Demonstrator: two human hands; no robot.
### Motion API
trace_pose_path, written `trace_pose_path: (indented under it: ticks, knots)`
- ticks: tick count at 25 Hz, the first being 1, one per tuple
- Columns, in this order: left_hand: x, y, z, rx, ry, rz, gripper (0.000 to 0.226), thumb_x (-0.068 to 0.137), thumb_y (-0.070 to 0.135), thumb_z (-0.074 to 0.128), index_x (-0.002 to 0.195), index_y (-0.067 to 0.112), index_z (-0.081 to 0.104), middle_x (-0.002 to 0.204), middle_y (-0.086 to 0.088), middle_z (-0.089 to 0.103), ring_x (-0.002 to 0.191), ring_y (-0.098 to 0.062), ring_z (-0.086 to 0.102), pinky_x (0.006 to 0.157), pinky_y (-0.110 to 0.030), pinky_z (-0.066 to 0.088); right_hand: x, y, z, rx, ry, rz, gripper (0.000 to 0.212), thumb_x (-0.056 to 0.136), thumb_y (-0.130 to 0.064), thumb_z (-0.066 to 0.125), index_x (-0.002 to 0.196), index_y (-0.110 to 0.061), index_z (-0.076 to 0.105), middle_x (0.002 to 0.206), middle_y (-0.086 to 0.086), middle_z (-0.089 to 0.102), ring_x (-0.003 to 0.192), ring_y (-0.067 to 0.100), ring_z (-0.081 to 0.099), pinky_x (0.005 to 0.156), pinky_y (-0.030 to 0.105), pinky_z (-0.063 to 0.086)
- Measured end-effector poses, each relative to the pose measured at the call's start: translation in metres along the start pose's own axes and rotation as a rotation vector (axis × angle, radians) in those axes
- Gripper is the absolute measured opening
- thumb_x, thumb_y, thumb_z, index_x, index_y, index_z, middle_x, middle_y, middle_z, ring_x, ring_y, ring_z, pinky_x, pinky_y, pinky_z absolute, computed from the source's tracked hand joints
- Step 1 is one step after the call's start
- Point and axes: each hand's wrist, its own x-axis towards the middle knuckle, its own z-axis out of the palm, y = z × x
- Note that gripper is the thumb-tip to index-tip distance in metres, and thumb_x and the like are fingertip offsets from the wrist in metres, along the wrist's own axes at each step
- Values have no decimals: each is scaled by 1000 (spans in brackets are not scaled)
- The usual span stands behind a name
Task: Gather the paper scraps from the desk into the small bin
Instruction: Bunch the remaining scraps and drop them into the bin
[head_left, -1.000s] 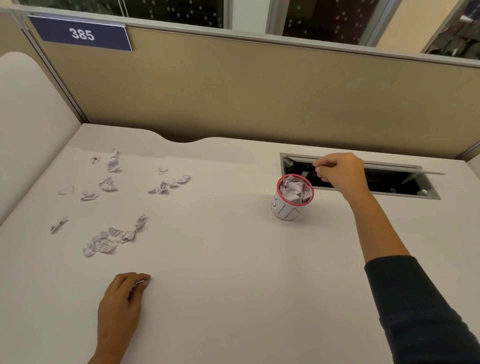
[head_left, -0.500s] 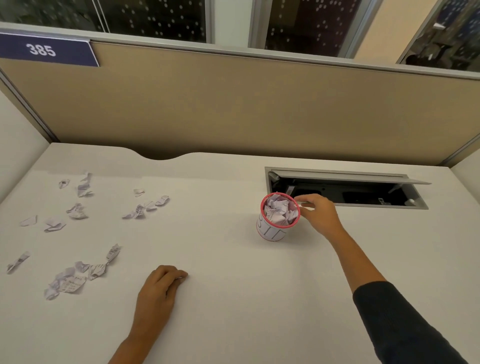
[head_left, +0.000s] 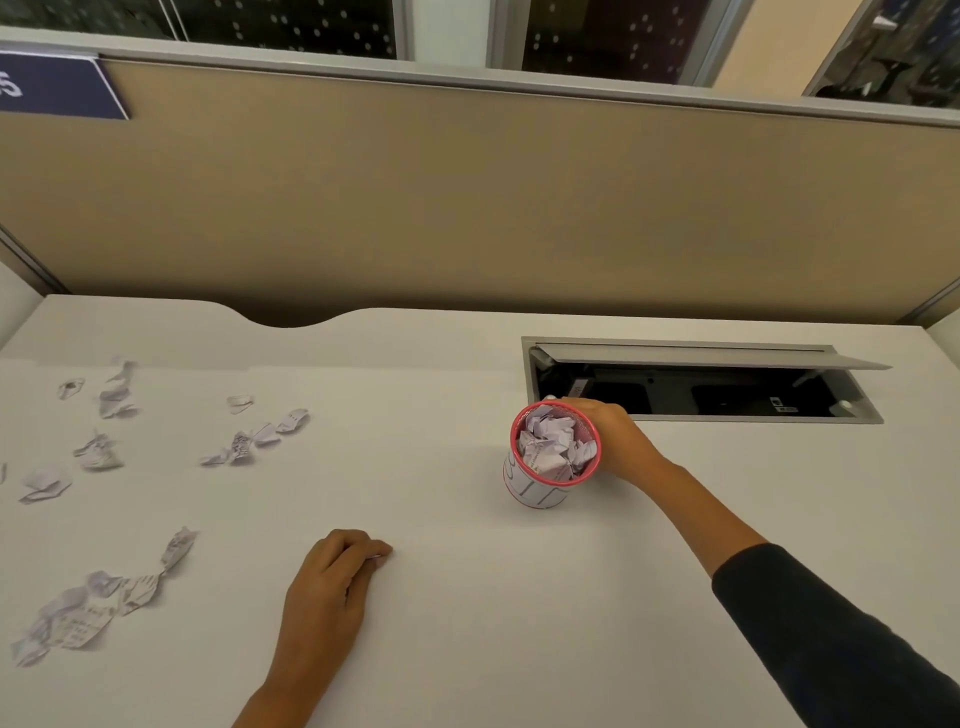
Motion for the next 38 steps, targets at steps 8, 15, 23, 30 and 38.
trace_pose_path:
  ticks: [8, 15, 23, 30, 38]
  knots:
    - [0, -1, 1, 5, 10, 2, 16, 81, 12, 56, 87, 15, 70, 88, 14, 56, 83, 0, 50, 73, -9, 39, 12, -1, -3, 79, 238, 58, 16, 78, -8, 73, 93, -3, 74, 90, 15, 74, 83, 25, 69, 81, 28, 54]
    - [0, 2, -1, 1, 20, 5, 16, 81, 12, 56, 86, 14, 71, 87, 10, 59, 83, -3, 50, 73, -11, 40, 8, -21, -55, 631, 325, 349, 13, 79, -5, 71, 91, -8, 73, 88, 9, 73, 73, 4, 68, 69, 10, 53]
    - [2, 6, -5, -40, 10, -41, 21, 78, -6, 68, 85, 14, 72, 84, 10, 62, 77, -5, 56, 71, -13, 42, -30, -79, -71, 436, 222, 255, 28, 78, -7, 72, 101, -22, 65, 78, -3, 74, 72, 3, 67, 74, 16, 54]
    - [3, 19, -16, -350, 29, -329, 21, 81, 3, 68, 80, 25, 72, 86, 9, 69, 84, -4, 62, 71, -4, 42, -58, -104, -50, 170, 403, 212, 13, 84, -8, 66, 96, -13, 71, 95, 3, 72, 82, 6, 62, 71, 3, 44]
    - [-14, 71, -32, -973, -158, -680, 11, 82, 10, 69, 87, 18, 75, 84, -3, 71, 78, -12, 65, 75, -22, 52, -117, -180, 4, 718, 479, 340, 19, 77, -3, 71, 81, -22, 72, 80, -8, 73, 72, -1, 65, 69, 11, 49]
